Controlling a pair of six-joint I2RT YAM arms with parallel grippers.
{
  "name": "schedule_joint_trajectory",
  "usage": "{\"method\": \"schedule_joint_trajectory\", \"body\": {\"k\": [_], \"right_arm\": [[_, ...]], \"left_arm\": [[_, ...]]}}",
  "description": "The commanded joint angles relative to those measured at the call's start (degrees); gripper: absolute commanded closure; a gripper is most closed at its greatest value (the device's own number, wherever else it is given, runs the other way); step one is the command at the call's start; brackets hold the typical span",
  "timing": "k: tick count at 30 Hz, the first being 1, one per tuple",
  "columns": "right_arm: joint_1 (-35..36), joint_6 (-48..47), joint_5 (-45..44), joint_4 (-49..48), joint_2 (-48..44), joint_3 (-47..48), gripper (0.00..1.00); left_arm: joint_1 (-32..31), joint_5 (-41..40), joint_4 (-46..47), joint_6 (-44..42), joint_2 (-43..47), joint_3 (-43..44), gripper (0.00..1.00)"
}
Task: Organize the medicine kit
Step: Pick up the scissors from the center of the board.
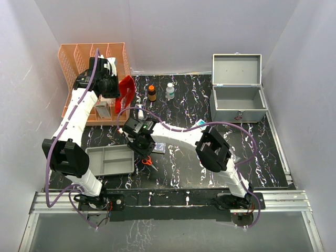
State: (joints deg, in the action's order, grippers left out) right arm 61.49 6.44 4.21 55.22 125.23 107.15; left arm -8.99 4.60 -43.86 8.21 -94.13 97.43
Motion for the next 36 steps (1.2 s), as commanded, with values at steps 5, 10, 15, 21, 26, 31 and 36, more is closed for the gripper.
{"method": "schedule_joint_trajectory", "body": {"k": [5,10,15,21,26,31,36], "right_arm": [[0.3,-0.9,1.3,-2.2,1.7,0.4,0.69],[0.2,-0.9,1.9,-2.4,2.6,0.2,0.69],[0.3,-0.8,2.4,-2.5,3.3,0.2,0.69],[0.3,-0.7,2.5,-3.0,4.1,0.3,0.70],[0.3,-0.7,2.4,-3.9,5.3,0.7,0.70],[0.3,-0.8,2.1,-5.0,6.5,0.6,0.71],[0.3,-0.8,1.4,-4.8,6.4,-0.2,0.72]], "left_arm": [[0.3,1.6,0.0,1.1,3.4,-0.7,1.00],[0.3,1.8,0.2,1.3,3.6,-1.2,1.00],[0.4,2.1,0.6,1.5,3.5,-1.6,1.00],[0.5,2.3,1.1,1.7,3.8,-1.8,1.00],[0.6,2.5,1.2,1.9,3.8,-1.9,1.00],[0.6,2.6,1.1,1.9,4.0,-1.9,1.00],[0.7,2.9,1.2,1.9,4.0,-2.0,1.00]]}}
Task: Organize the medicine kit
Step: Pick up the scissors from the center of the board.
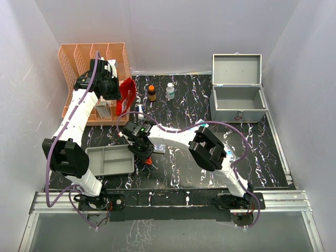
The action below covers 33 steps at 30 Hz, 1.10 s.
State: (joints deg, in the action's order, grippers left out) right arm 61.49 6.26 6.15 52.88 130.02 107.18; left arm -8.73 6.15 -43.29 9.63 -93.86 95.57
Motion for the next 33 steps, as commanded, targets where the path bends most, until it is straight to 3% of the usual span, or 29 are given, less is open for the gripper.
{"method": "schedule_joint_trajectory", "body": {"k": [1,26,33], "right_arm": [[0.3,-0.6,-0.8,-2.4,1.4,-0.7,0.72],[-0.4,1.0,-0.5,-0.2,5.5,-0.3,0.77],[-0.3,2.7,-6.2,4.8,8.2,1.1,0.78]], "left_arm": [[0.4,1.4,0.7,0.6,3.8,-0.2,1.00],[0.4,2.0,0.8,0.7,3.9,-0.4,1.00],[0.4,1.8,1.0,1.0,3.9,-0.3,1.00]]}}
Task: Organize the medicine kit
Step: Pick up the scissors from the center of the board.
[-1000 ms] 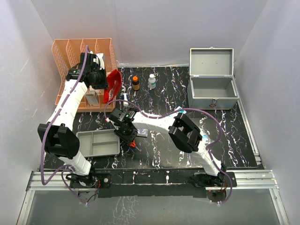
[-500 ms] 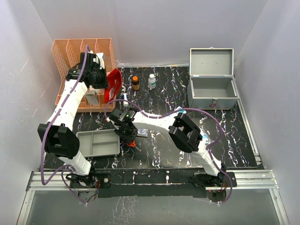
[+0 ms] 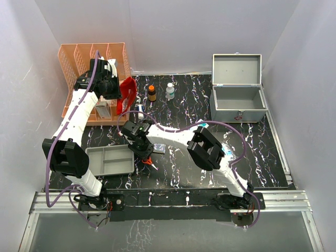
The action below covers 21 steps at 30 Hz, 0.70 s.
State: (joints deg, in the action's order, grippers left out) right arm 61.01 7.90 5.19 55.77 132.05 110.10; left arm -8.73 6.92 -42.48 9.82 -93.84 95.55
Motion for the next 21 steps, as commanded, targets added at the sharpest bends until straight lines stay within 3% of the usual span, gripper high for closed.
{"method": "schedule_joint_trajectory", "body": {"k": [1,12,21], "right_arm": [[0.2,1.6,-6.2,2.2,6.2,-2.1,0.78],[0.3,4.2,-14.6,3.5,5.8,-8.7,0.82],[0.3,4.9,-15.6,2.4,5.2,-13.2,0.84]], "left_arm": [[0.4,1.1,0.2,0.8,4.0,-0.3,1.00],[0.9,1.3,0.4,1.2,4.3,-0.6,1.00],[1.1,1.7,0.5,1.3,4.0,-0.6,1.00]]}}
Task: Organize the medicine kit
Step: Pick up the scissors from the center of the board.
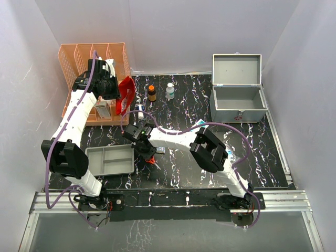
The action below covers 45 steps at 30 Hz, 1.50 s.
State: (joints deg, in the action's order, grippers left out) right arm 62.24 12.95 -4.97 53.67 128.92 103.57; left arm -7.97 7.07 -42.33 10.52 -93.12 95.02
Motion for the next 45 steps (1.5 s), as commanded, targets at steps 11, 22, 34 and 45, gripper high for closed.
{"method": "schedule_joint_trajectory", "body": {"k": [11,22,34,45], "right_arm": [[-0.8,-0.7,-5.1,8.2,12.0,-4.8,0.81],[-0.8,-1.5,-3.6,8.3,12.5,-5.7,1.00],[-1.3,-0.6,2.0,6.8,2.7,-4.1,1.00],[-2.0,1.7,3.1,10.3,-4.5,-1.3,1.00]], "left_arm": [[0.3,1.7,0.5,0.7,3.2,0.1,1.00],[0.4,1.9,0.6,0.6,3.2,0.1,1.00],[0.3,2.1,0.4,0.4,3.3,0.0,1.00],[0.3,2.5,0.4,0.3,3.2,0.0,1.00]]}}
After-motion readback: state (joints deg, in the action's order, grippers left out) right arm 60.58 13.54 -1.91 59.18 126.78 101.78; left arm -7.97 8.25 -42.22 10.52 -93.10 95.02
